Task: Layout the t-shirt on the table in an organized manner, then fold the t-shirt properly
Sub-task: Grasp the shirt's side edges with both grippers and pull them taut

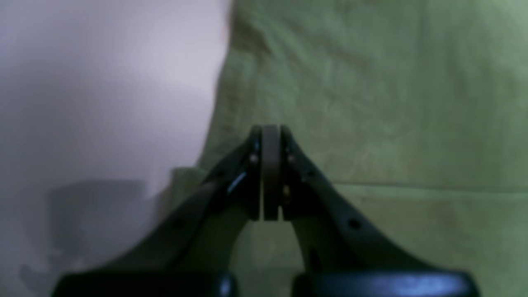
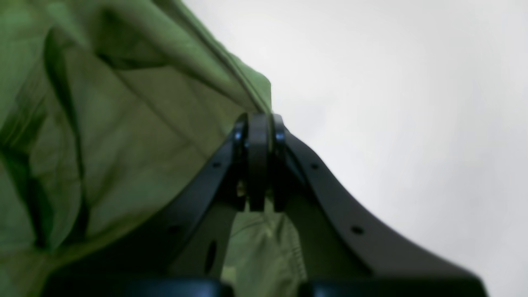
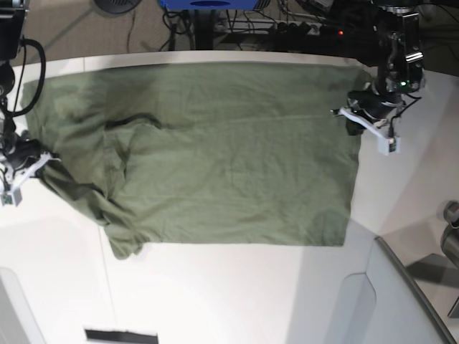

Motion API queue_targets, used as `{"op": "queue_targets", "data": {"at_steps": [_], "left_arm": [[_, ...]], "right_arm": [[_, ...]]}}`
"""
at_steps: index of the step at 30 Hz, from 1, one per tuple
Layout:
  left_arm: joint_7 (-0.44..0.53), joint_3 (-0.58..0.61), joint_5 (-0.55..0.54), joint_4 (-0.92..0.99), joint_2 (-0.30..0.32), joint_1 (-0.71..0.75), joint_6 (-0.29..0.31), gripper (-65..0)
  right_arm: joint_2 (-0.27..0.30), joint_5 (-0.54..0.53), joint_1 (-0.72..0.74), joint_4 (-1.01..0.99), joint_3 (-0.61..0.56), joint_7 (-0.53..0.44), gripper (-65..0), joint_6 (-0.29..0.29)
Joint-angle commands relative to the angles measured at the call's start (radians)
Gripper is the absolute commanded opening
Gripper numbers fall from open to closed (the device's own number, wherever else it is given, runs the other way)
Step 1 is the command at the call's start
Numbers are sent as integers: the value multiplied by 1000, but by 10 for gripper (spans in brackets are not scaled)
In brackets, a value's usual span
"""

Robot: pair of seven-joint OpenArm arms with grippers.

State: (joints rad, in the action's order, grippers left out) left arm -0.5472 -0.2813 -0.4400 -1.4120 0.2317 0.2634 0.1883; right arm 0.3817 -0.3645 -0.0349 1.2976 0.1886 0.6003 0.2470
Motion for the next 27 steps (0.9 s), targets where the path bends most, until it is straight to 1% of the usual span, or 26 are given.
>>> {"op": "queue_targets", "data": {"at_steps": [1, 3, 7, 10, 13, 15, 18, 19, 20, 22, 24, 25, 26, 27], "left_arm": [[13, 1, 16, -11, 1, -13, 6, -650], [13, -2, 37, 0, -18, -19, 6, -650], [13, 4, 40, 7, -24, -31, 6, -650], [13, 4, 40, 9, -24, -36, 6, -650], [13, 0, 40, 9, -24, -37, 6, -650], [13, 0, 40, 9, -22, -39, 6, -650], [13, 0, 40, 9, -22, -39, 6, -650], [13, 0, 40, 9, -22, -39, 6, -650], [13, 0, 40, 9, -22, -39, 6, -650], [13, 0, 40, 9, -22, -39, 6, -650], [13, -2, 40, 13, -22, -39, 6, -650], [13, -2, 40, 18, -21, -40, 6, -650], [13, -2, 40, 26, -21, -40, 6, -650], [13, -2, 40, 30, -21, -40, 6, -650]], "right_arm": [[9, -6, -3, 40, 9, -3, -650, 1], [-3, -6, -35, 86, 10, 0, -650, 1], [-16, -6, -107, 179, 10, 2, -650, 1], [-48, -6, -164, 227, 10, 2, -650, 1], [-57, -6, -214, 239, 10, 2, -650, 1], [-83, -6, -233, 230, 10, 2, -648, 1], [-96, -6, -250, 230, 10, 2, -638, -1], [-96, -6, -256, 230, 10, 4, -614, -1], [-96, -6, -257, 230, 10, 13, -564, -1], [-96, -6, -257, 239, 10, 66, -434, -1], [-96, -6, -254, 273, 10, 93, -321, -1], [-96, -6, -254, 297, 10, 93, -279, -1], [-94, -6, -254, 330, 13, 93, -255, -1], [-91, -6, -254, 356, 28, 94, -251, -1]]}}
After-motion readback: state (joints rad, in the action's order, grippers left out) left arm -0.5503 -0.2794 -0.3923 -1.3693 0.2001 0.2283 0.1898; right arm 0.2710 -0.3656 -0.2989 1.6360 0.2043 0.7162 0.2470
